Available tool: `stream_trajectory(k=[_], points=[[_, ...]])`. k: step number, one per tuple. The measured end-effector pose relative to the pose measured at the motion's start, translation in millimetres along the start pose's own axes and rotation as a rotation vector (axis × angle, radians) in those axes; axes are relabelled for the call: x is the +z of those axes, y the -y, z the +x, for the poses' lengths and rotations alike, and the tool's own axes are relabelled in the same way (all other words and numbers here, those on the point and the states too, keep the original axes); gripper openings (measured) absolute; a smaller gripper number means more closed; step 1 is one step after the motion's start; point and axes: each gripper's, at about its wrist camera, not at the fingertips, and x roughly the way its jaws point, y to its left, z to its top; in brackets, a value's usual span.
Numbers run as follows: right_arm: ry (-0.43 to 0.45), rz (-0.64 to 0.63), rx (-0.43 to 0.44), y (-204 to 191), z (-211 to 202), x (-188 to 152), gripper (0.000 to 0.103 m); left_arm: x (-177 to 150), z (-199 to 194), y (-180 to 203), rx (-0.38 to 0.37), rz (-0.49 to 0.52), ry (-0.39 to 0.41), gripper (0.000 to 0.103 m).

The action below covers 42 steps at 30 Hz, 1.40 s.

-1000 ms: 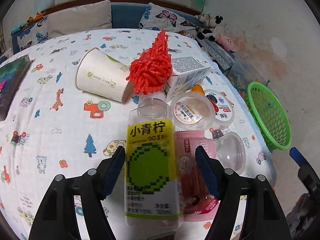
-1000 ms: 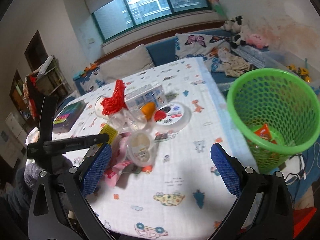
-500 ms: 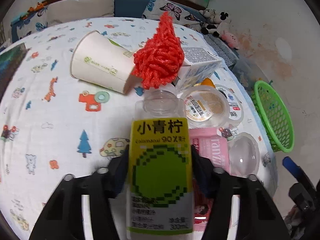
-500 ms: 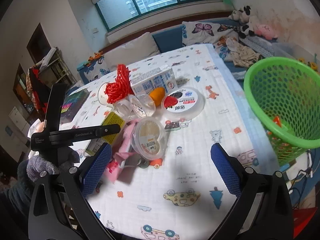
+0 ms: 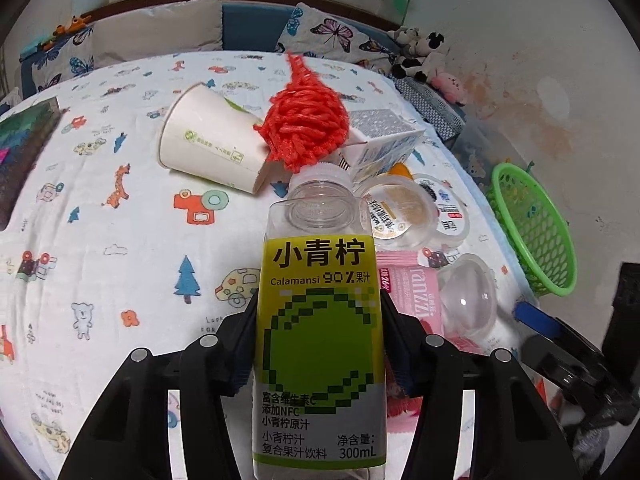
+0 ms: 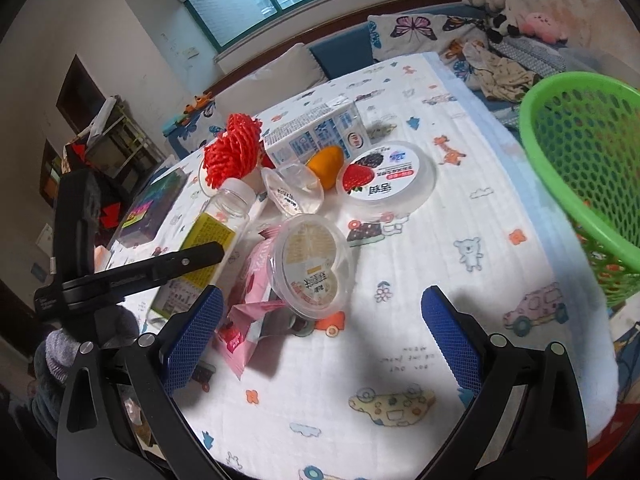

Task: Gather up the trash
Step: 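Grasp the yellow-green juice bottle with the left tool, then grasp the round plastic tub with the right tool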

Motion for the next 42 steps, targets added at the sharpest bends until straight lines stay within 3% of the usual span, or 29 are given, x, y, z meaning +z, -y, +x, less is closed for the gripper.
stream_trajectory(k=[15,27,37,42], points=[[-0.059,-0.045,0.091,4,39,20,0.085,-7,-26,-8,0.008,0.024,0.035,0.053],[-0.168,-0.089,0.252,23,56,35,0.084,-6,-31,-9,0.019,0.024,0.037,0.053],[-0.214,-0.131,0.322,19,65,42,0.084,-3,-31,-10,0.032,0.009,0.038,0.053],[-0.234,-0.134,0.343,18,66,38,0.065,-4,-31,-8,0.032,0.011,0.036,0.053]])
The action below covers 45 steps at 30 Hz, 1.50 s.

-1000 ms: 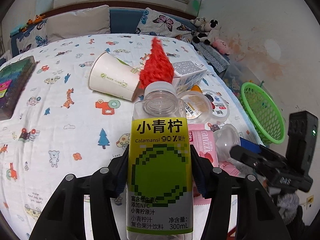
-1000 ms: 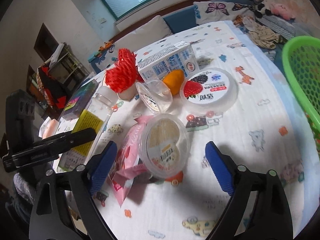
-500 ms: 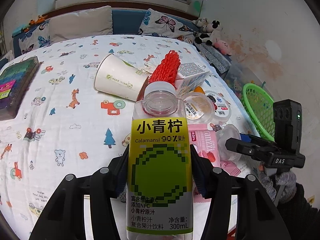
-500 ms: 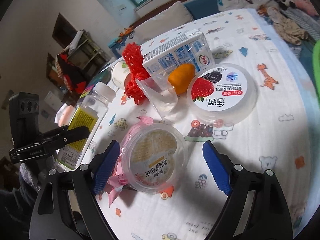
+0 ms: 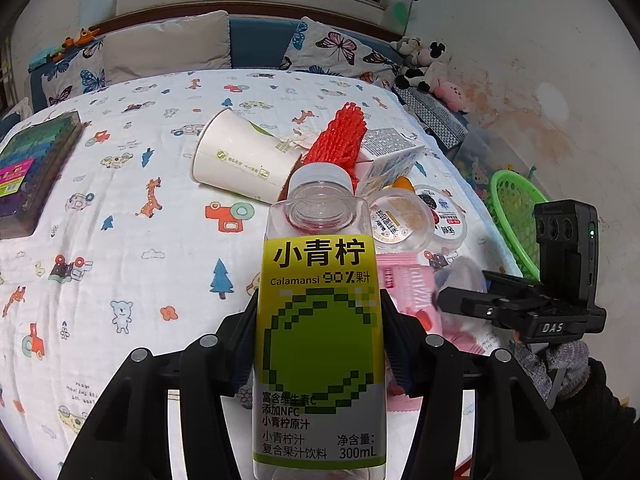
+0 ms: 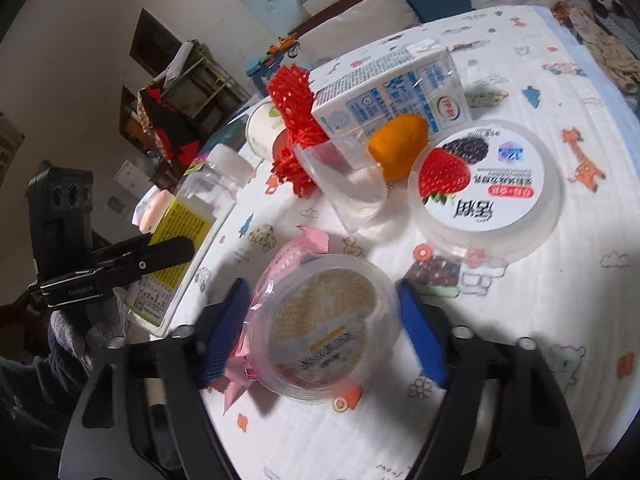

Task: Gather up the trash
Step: 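Grasp the round plastic tub with the right tool, then drop the tub into the green basket with the right tool while the left tool drops the bottle in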

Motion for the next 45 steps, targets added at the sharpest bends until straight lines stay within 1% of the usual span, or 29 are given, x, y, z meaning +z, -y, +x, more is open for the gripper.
stream_trajectory(k=[2,6,8,9,13,17,23,26,29,32,36,39,42,45], points=[[0.019,0.006,-0.002,-1,-4,-3,0.065,0,0,2,0.000,0.004,-0.001,0.053],[0.066,0.009,-0.034,-7,-17,-7,0.065,2,-1,6,-0.010,0.013,0.002,0.053],[0.095,0.012,-0.071,-11,-29,-10,0.065,2,-2,11,-0.019,0.023,0.008,0.053],[0.107,0.015,-0.075,-12,-34,-11,0.065,3,-3,13,-0.027,0.028,0.011,0.053],[0.191,0.036,-0.119,-13,-70,-16,0.065,6,-5,31,-0.066,0.063,0.015,0.053],[0.265,0.071,-0.210,-2,-109,-21,0.065,11,-7,54,-0.106,0.106,0.029,0.053],[0.365,0.163,-0.396,34,-173,-26,0.065,26,-6,94,-0.176,0.172,0.039,0.053],[0.384,0.219,-0.505,62,-197,-30,0.065,34,-2,119,-0.197,0.214,0.043,0.053],[0.388,0.271,-0.583,86,-210,-37,0.065,42,6,142,-0.216,0.250,0.037,0.053],[0.380,0.300,-0.637,104,-215,-42,0.065,51,17,165,-0.240,0.274,0.019,0.053],[0.378,0.331,-0.682,122,-219,-48,0.066,62,30,194,-0.267,0.309,0.002,0.053],[0.386,0.351,-0.679,133,-221,-49,0.069,67,40,213,-0.279,0.328,-0.010,0.053],[0.402,0.354,-0.683,134,-227,-51,0.072,74,55,235,-0.280,0.354,-0.030,0.053],[0.427,0.354,-0.688,130,-236,-55,0.073,80,68,250,-0.290,0.362,-0.054,0.053]])
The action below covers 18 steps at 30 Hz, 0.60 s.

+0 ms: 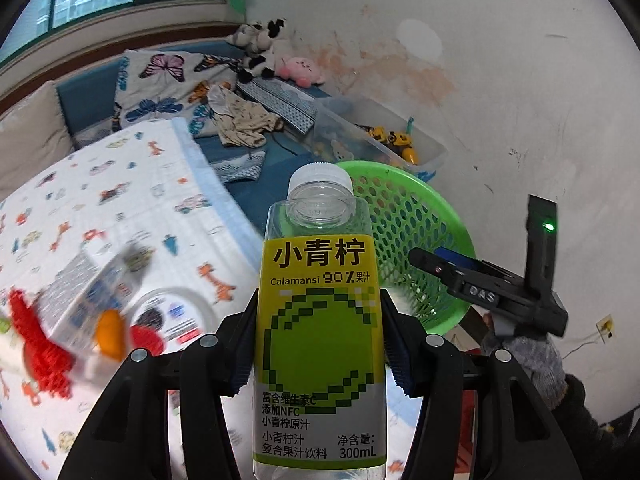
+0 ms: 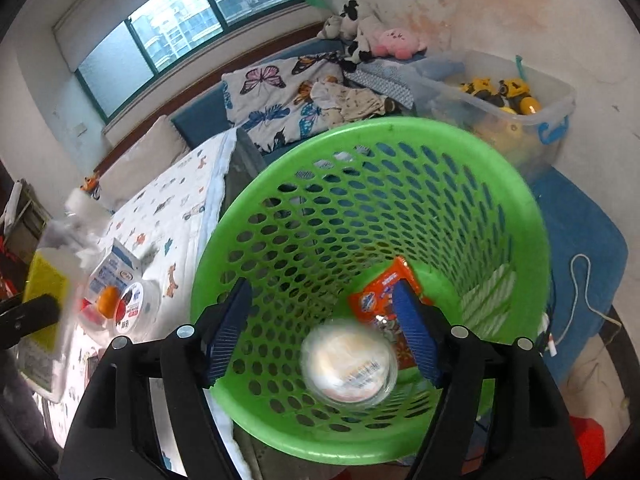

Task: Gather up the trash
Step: 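Drop the tub into the green basket with the right tool while the left tool drops the bottle in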

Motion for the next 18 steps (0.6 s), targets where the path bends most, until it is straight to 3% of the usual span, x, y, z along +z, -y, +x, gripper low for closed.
stream_trajectory(k=[7,12,18], points=[[0.042,0.025,0.025,8,-27,-5,0.074,18,39,24,0.003,0.046,-0.057,0.053],[0.071,0.020,0.019,7,-41,-11,0.081,24,67,42,0.012,0.077,-0.105,0.053],[0.096,0.005,0.015,7,-56,-21,0.081,26,94,49,0.023,0.068,-0.142,0.053]])
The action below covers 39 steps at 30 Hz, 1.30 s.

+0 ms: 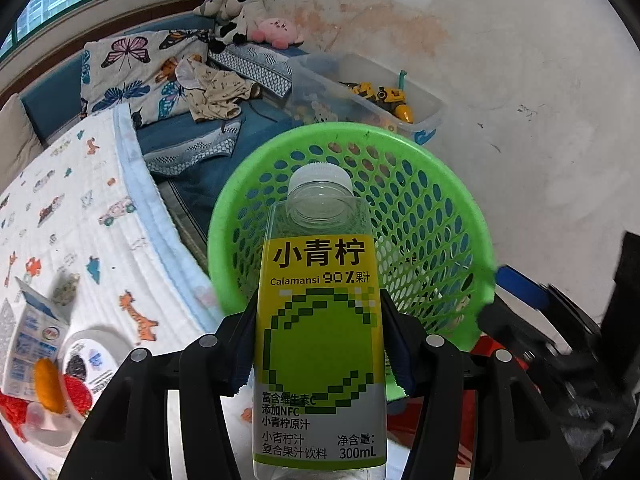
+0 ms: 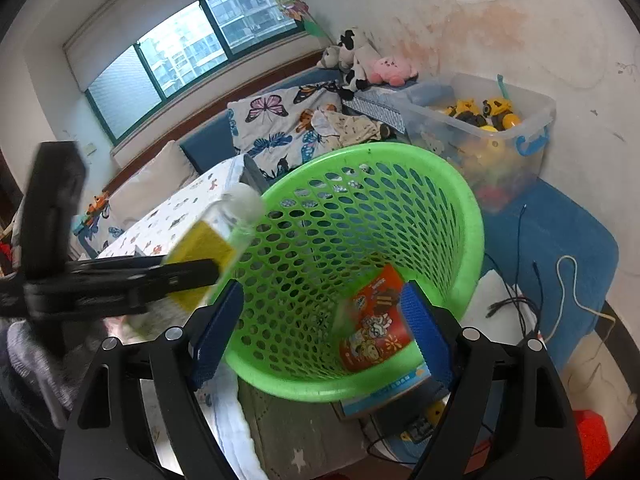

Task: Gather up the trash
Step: 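Drop the tub into the green basket with the right tool while the left tool drops the bottle in, then grasp the pink wafer packet with the left tool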

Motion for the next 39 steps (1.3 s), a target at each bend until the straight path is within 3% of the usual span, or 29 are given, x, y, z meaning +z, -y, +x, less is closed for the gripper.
stream_trajectory(k=[9,19,29,39], points=[[0.004,0.007,0.002,3,-13,-10,0.081,0,14,11,0.005,0.008,-0.016,0.056],[0.013,0.017,0.000,-2,-25,-15,0.081,-6,-28,5,-0.009,0.013,0.080,0.061],[0.017,-0.010,0.045,-35,-31,-26,0.081,-52,-79,-24,0.019,-0.029,0.144,0.061],[0.019,-0.047,0.086,-71,-32,-33,0.084,-111,-126,-76,0.092,-0.119,0.196,0.065]])
